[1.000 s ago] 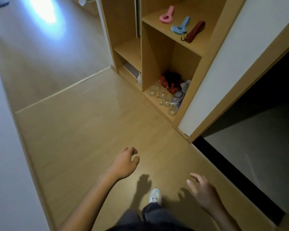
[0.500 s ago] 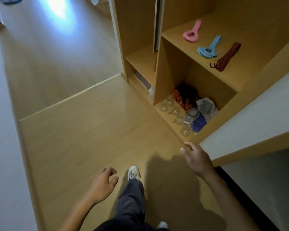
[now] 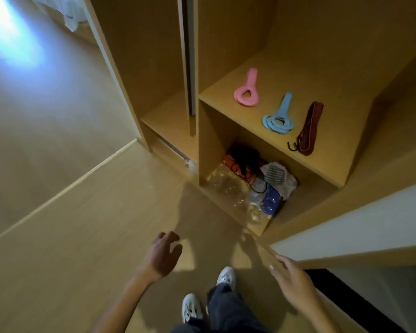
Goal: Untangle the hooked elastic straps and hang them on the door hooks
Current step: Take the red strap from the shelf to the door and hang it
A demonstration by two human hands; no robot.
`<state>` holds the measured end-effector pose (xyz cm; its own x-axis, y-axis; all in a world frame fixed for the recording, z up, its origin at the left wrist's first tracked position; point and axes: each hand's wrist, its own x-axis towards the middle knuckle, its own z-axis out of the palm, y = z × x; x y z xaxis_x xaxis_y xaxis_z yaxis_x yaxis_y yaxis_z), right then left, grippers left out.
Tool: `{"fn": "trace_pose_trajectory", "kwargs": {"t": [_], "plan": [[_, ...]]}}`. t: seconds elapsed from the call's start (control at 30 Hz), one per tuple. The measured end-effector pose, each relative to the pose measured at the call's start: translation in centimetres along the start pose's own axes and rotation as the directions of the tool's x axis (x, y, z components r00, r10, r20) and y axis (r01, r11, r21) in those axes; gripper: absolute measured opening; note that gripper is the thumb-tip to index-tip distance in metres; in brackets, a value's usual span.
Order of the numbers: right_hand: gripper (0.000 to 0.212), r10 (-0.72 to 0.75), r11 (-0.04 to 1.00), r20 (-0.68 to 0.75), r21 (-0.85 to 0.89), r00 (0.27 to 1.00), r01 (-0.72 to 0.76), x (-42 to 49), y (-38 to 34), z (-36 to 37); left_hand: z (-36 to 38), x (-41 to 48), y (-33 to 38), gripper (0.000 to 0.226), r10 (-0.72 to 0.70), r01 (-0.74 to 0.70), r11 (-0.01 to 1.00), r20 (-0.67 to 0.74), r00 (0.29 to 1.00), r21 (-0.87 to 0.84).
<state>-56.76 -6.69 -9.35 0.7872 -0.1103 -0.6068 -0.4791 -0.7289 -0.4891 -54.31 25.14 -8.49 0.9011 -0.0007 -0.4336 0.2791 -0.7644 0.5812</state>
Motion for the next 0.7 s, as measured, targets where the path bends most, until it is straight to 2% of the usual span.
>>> {"fn": "trace_pose_trajectory", "kwargs": {"t": [0.1, 0.27, 0.37, 0.43, 0.53, 0.6, 0.7], "plan": [[0.043, 0.051, 0.998, -0.014, 0.027, 0.999, -0.05, 2.9, -0.9, -1.8, -1.7, 6.1, 3.4, 0.032, 0.057, -0.057, 0.997, 0.004, 0.998, 0.06], [0.041, 0.041, 0.992, -0.139, 0.127, 0.989, -0.023, 9.1, -5.3, -7.4, -3.1, 13.7, 8.2, 0.03, 0.2, -0.2, 0.976, 0.005, 0.98, 0.089], [0.04, -0.034, 0.979, -0.246, 0.189, 0.969, 0.083, 12.3, -8.9, -12.0, -4.6, 17.5, 11.1, 0.028, 0.245, -0.247, 0.966, 0.024, 0.969, 0.083], [0.033, -0.096, 0.951, -0.369, 0.24, 0.925, 0.195, 14.3, -11.0, -14.9, -5.6, 20.4, 13.2, 0.027, 0.292, -0.29, 0.953, -0.013, 0.956, 0.09], [0.024, -0.163, 0.947, -0.608, 0.125, 0.777, 0.296, 17.3, -13.4, -18.8, -7.1, 24.6, 16.6, 0.028, 0.374, -0.368, 0.922, -0.029, 0.927, 0.116], [0.024, -0.119, 0.963, -0.688, 0.096, 0.716, 0.252, 19.4, -14.6, -20.8, -8.0, 27.2, 18.7, 0.027, 0.405, -0.399, 0.908, -0.025, 0.914, 0.125], [0.038, 0.056, 0.993, -0.693, 0.114, 0.719, 0.033, 22.5, -15.9, -22.6, -8.7, 30.3, 21.8, 0.026, 0.482, -0.48, 0.872, -0.004, 0.876, 0.094]]}}
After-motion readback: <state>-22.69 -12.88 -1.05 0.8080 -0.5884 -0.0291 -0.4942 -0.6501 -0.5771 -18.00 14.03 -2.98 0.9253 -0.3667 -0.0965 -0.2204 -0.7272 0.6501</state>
